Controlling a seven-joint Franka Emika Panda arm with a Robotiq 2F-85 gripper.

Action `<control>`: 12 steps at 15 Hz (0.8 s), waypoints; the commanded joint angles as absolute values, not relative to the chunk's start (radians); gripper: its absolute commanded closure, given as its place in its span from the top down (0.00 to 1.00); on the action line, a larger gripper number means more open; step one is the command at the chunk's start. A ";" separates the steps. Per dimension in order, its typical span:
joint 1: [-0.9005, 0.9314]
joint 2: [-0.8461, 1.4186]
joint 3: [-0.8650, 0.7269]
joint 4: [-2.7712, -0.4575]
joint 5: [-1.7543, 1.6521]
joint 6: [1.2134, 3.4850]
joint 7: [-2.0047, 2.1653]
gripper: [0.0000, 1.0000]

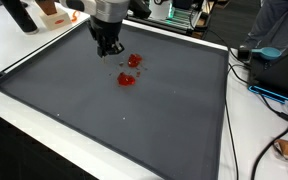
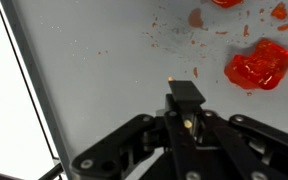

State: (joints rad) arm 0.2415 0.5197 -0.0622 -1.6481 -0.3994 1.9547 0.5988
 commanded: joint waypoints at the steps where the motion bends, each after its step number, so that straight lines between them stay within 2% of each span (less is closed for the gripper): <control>1: 0.278 0.568 -0.080 -1.597 -0.466 1.896 0.654 0.03; 12: 0.323 0.676 -0.096 -1.513 -0.574 1.854 0.738 0.03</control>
